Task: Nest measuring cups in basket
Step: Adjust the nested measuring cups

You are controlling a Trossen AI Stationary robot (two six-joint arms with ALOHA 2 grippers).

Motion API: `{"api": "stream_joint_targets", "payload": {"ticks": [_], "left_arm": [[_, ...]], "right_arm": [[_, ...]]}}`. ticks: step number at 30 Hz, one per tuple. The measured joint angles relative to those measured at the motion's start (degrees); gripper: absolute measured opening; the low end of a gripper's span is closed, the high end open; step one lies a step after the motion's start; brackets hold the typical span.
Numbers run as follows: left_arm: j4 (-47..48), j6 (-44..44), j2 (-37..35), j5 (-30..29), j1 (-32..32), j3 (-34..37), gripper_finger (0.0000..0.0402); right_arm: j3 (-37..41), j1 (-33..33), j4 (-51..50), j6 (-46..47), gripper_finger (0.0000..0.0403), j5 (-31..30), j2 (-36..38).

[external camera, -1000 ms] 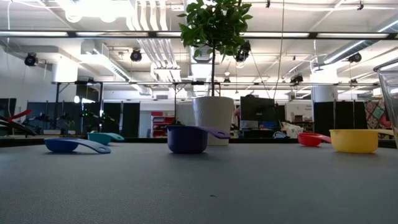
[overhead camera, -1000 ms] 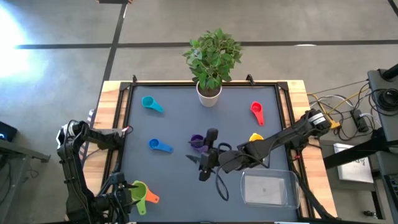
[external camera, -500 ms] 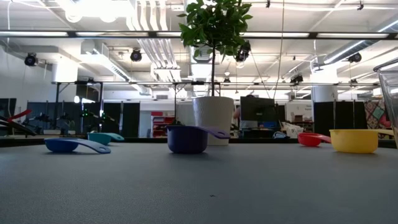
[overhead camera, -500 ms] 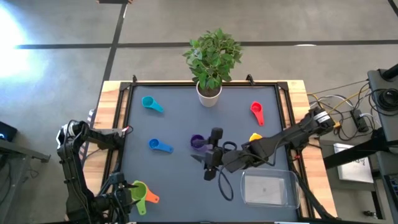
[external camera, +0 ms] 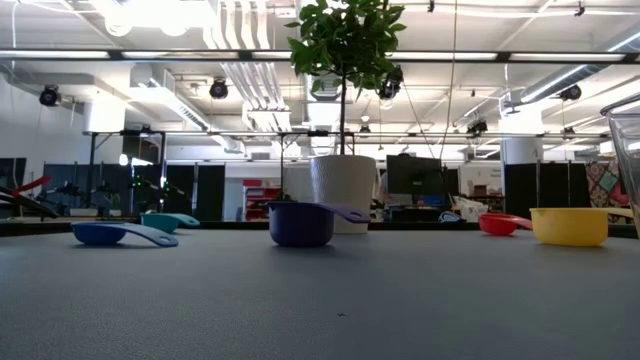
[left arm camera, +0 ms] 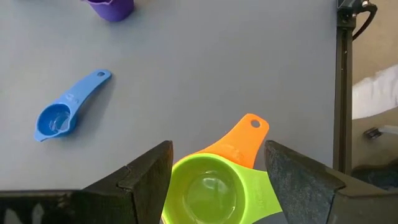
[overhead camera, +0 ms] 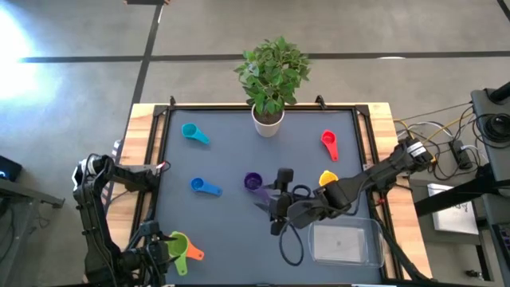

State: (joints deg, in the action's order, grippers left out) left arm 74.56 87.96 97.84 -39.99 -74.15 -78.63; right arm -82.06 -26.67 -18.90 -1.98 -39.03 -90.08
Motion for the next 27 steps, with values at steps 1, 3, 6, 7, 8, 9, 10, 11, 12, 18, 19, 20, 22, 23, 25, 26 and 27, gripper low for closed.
{"api": "stream_joint_targets", "payload": {"ticks": [1,3,6,7,8,9,10,11,12,18,19,20,22,23,25,26,27], "left_arm": [[-0.01,0.00,0.00,0.00,0.00,0.00,0.0235],[-0.03,0.00,0.00,0.00,0.00,0.00,0.0235],[-0.06,0.00,0.00,0.04,0.00,0.00,0.0235],[-0.06,0.00,0.00,0.06,0.00,0.00,0.0235],[-0.06,0.00,0.00,0.07,0.00,0.00,0.0235],[-0.06,-0.06,0.00,0.08,0.00,0.00,0.0235],[-0.04,-0.31,0.00,0.09,0.00,0.00,0.0235],[-0.02,-0.36,0.00,0.10,0.00,0.00,0.0235],[0.01,-0.37,0.00,0.11,0.00,0.00,0.0235],[0.03,-0.39,0.00,0.13,0.00,0.00,0.0235],[0.05,-0.42,0.00,0.12,0.00,0.00,0.0235],[0.15,-0.42,0.00,0.13,0.00,0.00,0.0235],[0.43,-0.77,0.00,0.13,0.00,0.00,0.0235],[0.45,-0.90,0.00,0.13,0.02,0.00,0.0235],[0.45,-1.37,0.00,0.11,0.02,0.00,0.0235],[0.45,-1.66,0.00,0.12,0.00,0.00,0.0235],[0.43,-1.77,0.00,0.13,0.00,0.00,0.0235]], "right_arm": [[0.00,-0.19,-0.54,0.55,0.0238,0.00,0.00],[0.00,-0.69,-1.16,1.06,0.0238,-0.02,-0.02],[0.00,-1.53,-2.48,2.37,0.0238,0.01,-0.01],[0.00,-1.82,-3.16,2.92,0.0238,0.02,0.00],[0.00,-2.04,-4.00,3.69,0.0238,0.03,0.00],[0.00,-2.27,-4.90,4.35,0.0238,0.04,-0.01],[0.00,-2.48,-5.91,5.27,0.0238,0.03,0.00],[0.00,-2.66,-7.00,6.11,0.0238,0.04,0.00],[0.00,-2.78,-8.04,7.29,0.0238,0.05,-0.02],[0.74,-2.85,-11.99,12.56,0.0238,0.09,-0.49],[0.95,-2.83,-11.96,12.78,0.0238,0.11,-0.78],[1.22,-2.76,-11.95,12.93,0.0238,0.12,-0.92],[1.68,-2.46,-11.84,12.96,0.0238,0.13,-1.35],[1.76,-2.27,-11.66,13.07,0.0238,0.12,-1.53],[2.25,-1.92,-11.75,13.60,0.0238,0.11,-1.55],[2.41,-1.74,-11.78,13.85,0.0238,0.11,-1.55],[2.57,-1.57,-11.67,13.97,0.0238,0.11,-1.55]]}}
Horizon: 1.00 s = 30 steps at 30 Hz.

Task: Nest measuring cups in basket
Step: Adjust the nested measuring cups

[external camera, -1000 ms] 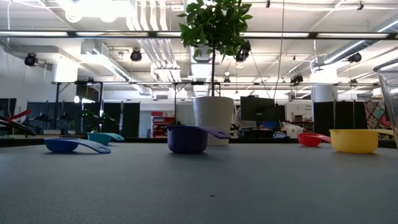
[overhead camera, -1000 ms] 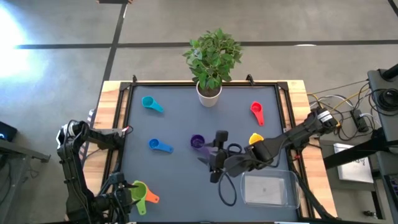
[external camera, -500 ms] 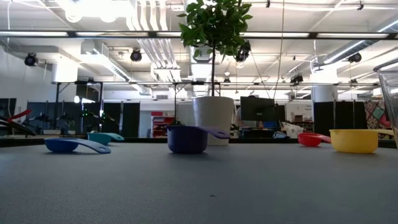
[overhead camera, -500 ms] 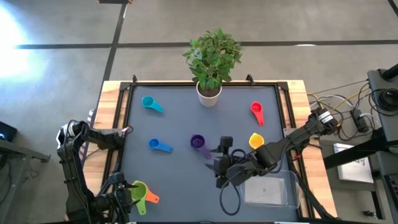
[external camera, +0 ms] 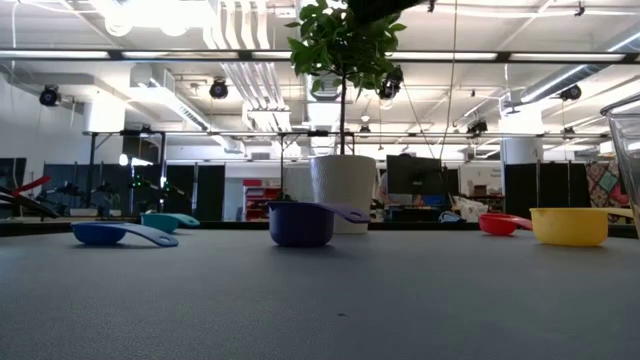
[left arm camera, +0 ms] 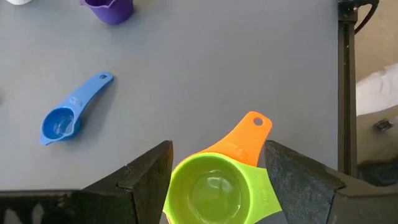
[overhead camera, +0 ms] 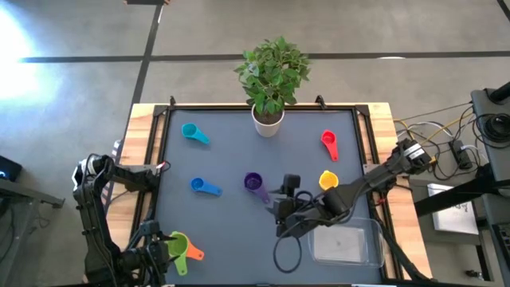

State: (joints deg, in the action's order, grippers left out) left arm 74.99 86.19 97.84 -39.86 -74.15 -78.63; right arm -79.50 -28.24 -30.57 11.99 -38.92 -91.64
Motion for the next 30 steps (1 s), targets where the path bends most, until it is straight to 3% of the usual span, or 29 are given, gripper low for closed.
{"api": "stream_joint_targets", "payload": {"ticks": [17,24,30], "left_arm": [[-1.23,1.05,0.00,-0.02,0.00,0.00,0.0235],[-1.51,1.51,0.00,-0.02,0.02,0.00,0.0235],[-1.51,1.50,0.00,-0.02,0.02,0.00,0.0235]], "right_arm": [[1.08,2.60,0.62,1.54,0.0238,0.08,-0.85],[1.17,5.67,4.76,-2.94,0.0238,7.93,-0.85],[1.48,8.55,5.25,-3.79,0.0238,8.79,-0.85]]}}
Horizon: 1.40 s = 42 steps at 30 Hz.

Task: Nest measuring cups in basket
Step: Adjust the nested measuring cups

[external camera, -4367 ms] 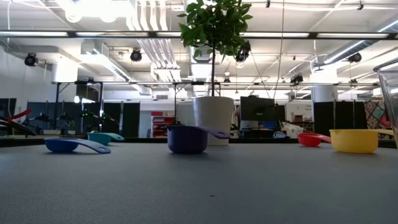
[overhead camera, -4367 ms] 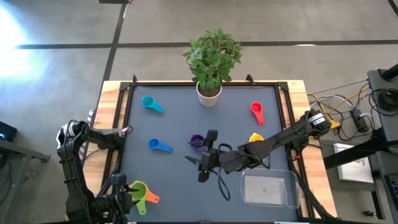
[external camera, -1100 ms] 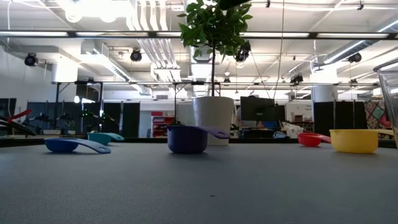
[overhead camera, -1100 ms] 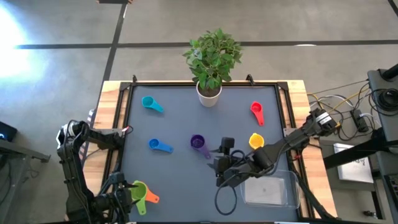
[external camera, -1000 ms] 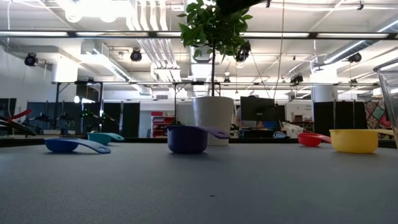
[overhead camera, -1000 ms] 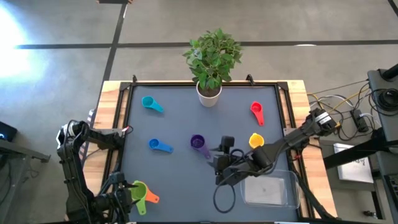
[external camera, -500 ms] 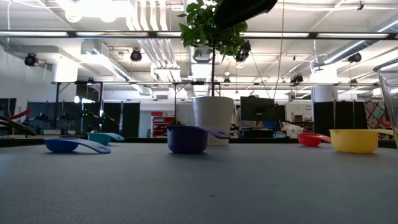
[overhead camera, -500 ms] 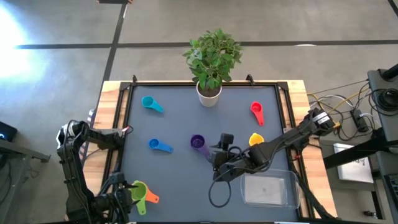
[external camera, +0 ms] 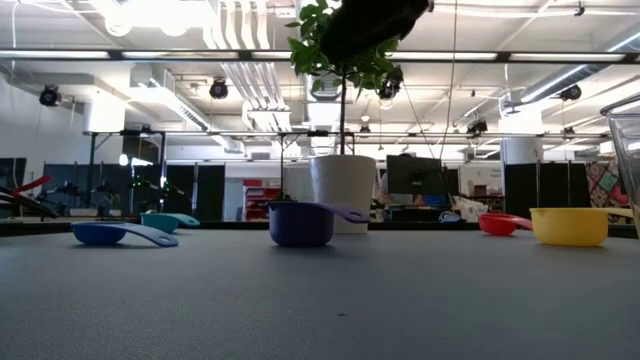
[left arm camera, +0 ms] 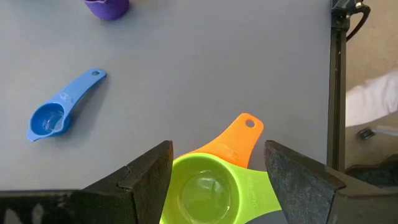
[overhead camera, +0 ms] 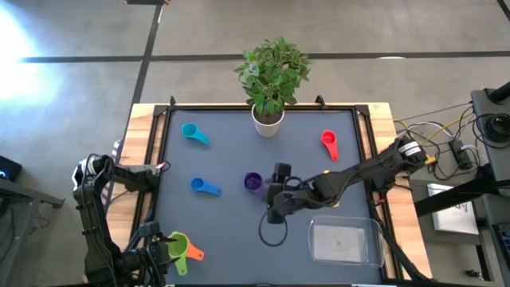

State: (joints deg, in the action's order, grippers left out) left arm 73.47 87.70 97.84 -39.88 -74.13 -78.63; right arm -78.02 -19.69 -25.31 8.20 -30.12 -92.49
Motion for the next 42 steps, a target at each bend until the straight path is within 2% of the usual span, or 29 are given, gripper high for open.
{"api": "stream_joint_targets", "payload": {"ticks": [6,14,19,30,34,38,42], "left_arm": [[-0.17,-0.10,0.00,0.20,0.01,0.00,0.0235],[-0.44,-0.13,0.00,0.31,0.01,0.00,0.0235],[-0.05,-0.13,0.00,0.33,0.02,0.00,0.0235],[0.51,-1.20,0.00,0.14,0.16,0.00,0.0235],[0.50,-1.22,0.00,0.01,0.16,0.00,0.0235],[0.38,-1.22,0.00,0.00,0.16,0.00,0.0235],[-0.01,-1.22,0.00,-0.03,0.16,0.00,0.0235]], "right_arm": [[0.63,2.35,0.77,-0.26,0.0238,3.49,-0.42],[0.61,5.19,0.85,0.20,0.0238,3.60,-1.33],[1.62,7.36,1.23,1.25,0.0238,6.50,-2.83],[3.73,13.25,1.80,3.73,0.0238,6.67,-3.74],[5.36,14.96,2.42,5.82,0.0238,8.87,-3.74],[8.27,14.75,3.08,8.31,0.0238,9.42,-3.74],[11.09,11.88,6.17,10.19,0.0238,9.13,-3.31]]}}
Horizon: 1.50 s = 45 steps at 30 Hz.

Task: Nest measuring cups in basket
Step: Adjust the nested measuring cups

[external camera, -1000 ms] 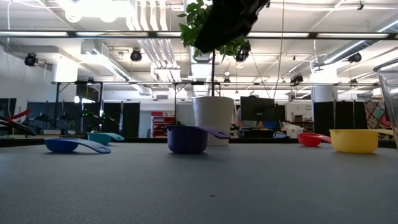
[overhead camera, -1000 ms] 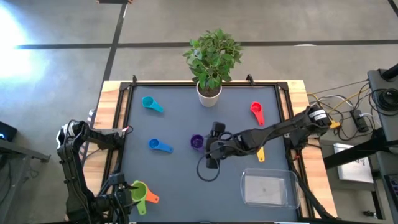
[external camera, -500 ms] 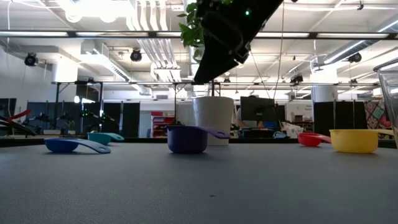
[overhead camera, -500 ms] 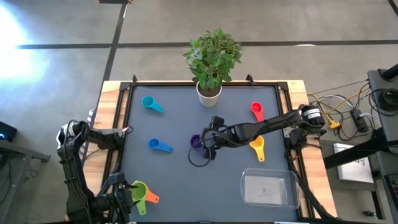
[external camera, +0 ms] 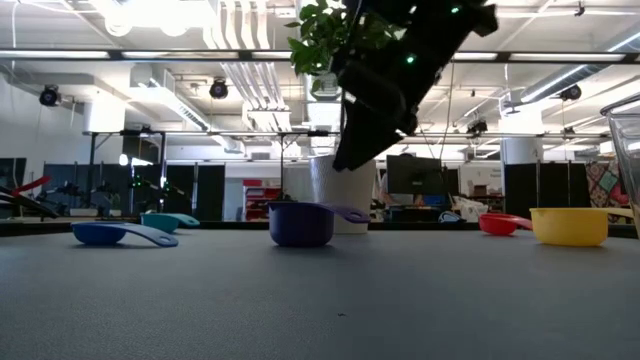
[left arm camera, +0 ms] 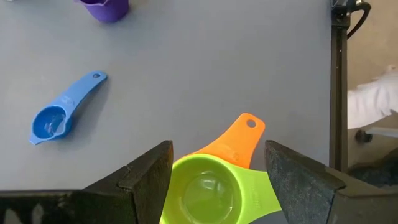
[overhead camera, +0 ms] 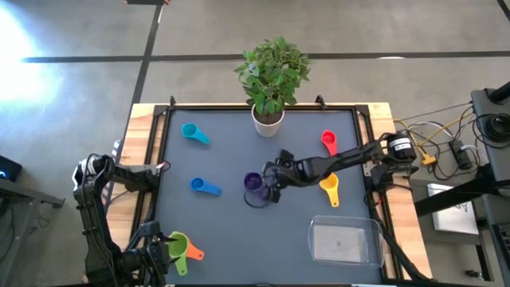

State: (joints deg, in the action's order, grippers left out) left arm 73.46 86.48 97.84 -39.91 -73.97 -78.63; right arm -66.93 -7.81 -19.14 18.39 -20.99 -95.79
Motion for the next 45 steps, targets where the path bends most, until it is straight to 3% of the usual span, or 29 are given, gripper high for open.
{"api": "stream_joint_targets", "payload": {"ticks": [6,12,21,39,45], "left_arm": [[-0.58,-0.02,0.00,-0.03,0.00,0.00,0.0235],[-0.60,-0.08,0.00,-0.04,0.00,0.00,0.0235],[-0.60,-0.28,0.00,-0.03,0.00,0.00,0.0235],[-0.43,-0.72,0.00,0.04,0.00,0.00,0.0235],[-0.43,-0.71,0.00,4.54,0.00,0.00,0.0235]], "right_arm": [[4.78,-3.90,10.46,1.63,0.0238,-3.15,0.01],[5.41,-2.88,14.72,3.12,0.0238,-4.52,0.01],[6.60,2.73,15.36,8.69,0.0238,-4.32,-0.35],[9.48,3.35,21.13,10.74,0.0238,-2.54,-0.96],[8.76,3.34,21.21,9.17,0.0238,-2.54,-0.98]]}}
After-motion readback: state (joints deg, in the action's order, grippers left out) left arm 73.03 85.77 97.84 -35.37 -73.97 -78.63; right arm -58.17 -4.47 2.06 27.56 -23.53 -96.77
